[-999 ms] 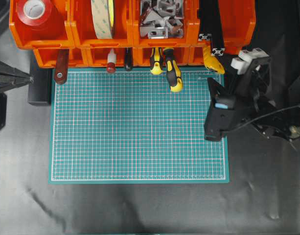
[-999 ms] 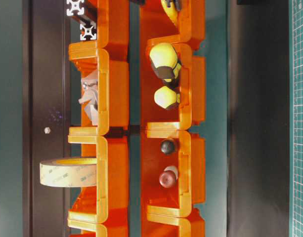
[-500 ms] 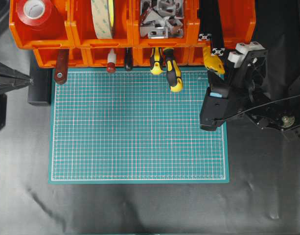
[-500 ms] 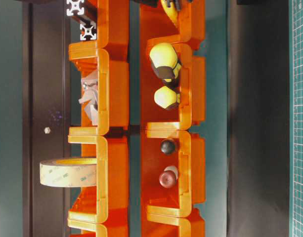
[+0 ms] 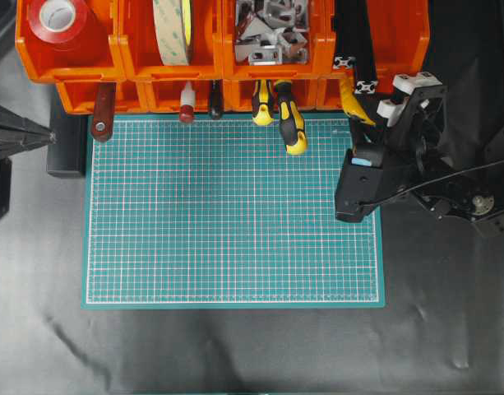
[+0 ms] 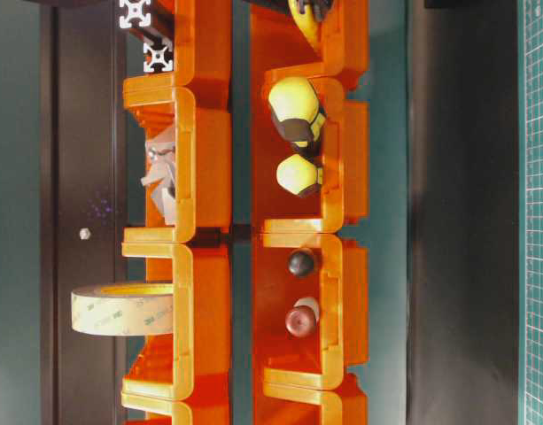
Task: Pick cutter from container rack with right arm.
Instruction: 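Close the right gripper on the yellow cutter's body in the rack, then pull the yellow cutter out of the rack and carry it over the mat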
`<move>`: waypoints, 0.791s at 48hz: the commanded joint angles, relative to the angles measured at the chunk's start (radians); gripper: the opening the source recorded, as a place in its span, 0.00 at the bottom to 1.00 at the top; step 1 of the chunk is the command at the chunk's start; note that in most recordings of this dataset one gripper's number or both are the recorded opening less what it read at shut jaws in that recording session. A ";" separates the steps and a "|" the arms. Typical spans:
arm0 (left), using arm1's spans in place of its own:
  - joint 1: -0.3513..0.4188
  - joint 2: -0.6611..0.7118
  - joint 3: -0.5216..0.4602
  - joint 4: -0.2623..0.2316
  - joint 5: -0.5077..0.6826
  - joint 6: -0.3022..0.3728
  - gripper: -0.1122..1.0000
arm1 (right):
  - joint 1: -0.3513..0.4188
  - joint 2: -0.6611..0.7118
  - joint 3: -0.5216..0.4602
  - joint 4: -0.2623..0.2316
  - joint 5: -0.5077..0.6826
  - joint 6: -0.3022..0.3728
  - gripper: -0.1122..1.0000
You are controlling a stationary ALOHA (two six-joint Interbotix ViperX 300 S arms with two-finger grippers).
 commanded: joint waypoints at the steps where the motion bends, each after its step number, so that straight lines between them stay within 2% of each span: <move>1: -0.002 0.009 -0.012 0.002 -0.005 -0.003 0.09 | 0.006 -0.005 -0.025 -0.003 -0.002 0.000 0.39; 9: 0.000 0.008 -0.012 0.002 -0.005 -0.003 0.09 | 0.021 -0.011 -0.054 -0.003 0.017 -0.008 0.39; 15: -0.002 0.006 -0.012 0.002 -0.005 -0.003 0.09 | 0.063 -0.014 -0.097 -0.002 0.087 -0.014 0.37; 26: -0.002 0.005 -0.012 0.002 -0.005 -0.003 0.09 | 0.173 -0.017 -0.184 -0.002 0.242 -0.026 0.35; 38: -0.002 0.003 -0.012 0.002 0.003 -0.003 0.09 | 0.291 -0.015 -0.285 -0.002 0.357 -0.055 0.35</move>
